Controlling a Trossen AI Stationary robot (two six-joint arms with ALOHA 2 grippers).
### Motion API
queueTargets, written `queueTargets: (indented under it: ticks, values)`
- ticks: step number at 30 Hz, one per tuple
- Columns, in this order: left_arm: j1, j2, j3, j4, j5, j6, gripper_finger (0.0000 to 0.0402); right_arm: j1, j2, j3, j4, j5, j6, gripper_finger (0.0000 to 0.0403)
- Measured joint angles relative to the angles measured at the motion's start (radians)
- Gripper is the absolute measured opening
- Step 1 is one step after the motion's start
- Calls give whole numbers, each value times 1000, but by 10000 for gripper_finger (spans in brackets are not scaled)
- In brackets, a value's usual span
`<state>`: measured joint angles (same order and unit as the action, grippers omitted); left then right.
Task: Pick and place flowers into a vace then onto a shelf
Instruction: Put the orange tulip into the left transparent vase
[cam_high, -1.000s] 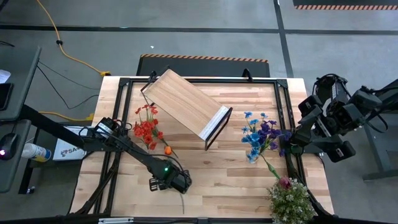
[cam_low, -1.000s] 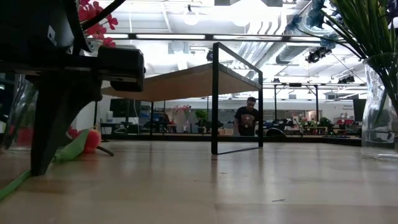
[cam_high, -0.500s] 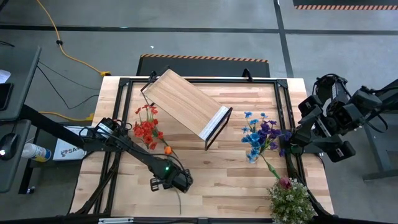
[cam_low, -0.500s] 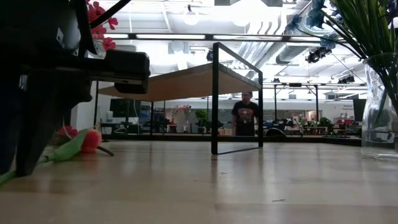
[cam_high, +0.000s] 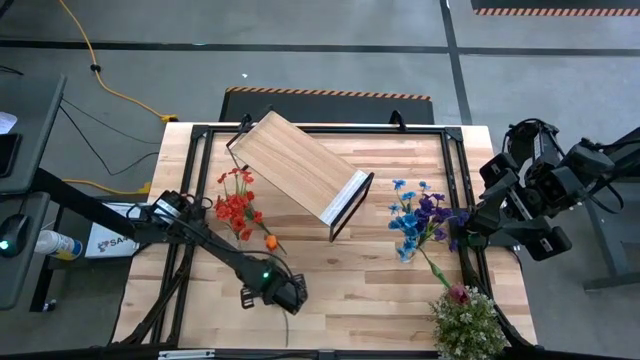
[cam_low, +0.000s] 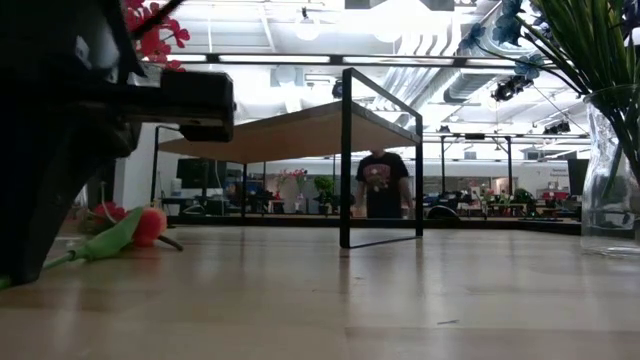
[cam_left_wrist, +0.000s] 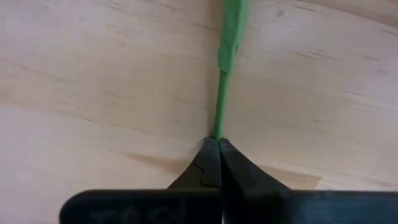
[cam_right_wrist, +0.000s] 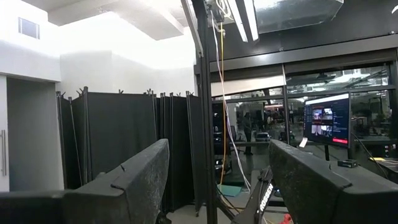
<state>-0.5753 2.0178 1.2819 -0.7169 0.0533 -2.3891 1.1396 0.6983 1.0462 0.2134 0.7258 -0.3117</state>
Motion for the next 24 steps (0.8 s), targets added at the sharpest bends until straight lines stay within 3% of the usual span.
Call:
queueTargets:
  ticks: [3,9,14,24]
  values:
    - [-24,-4,16,-22,-51,-23,20,0,0,0,0,0,0,265]
    - [-64,17,173,-288,-127,-25,20,0,0,0,0,0,-2,265]
    - [-78,11,251,-400,-147,-26,20,0,0,0,0,0,-3,265]
    - [-80,10,290,-395,-257,-4,20,0,0,0,0,0,-1,265]
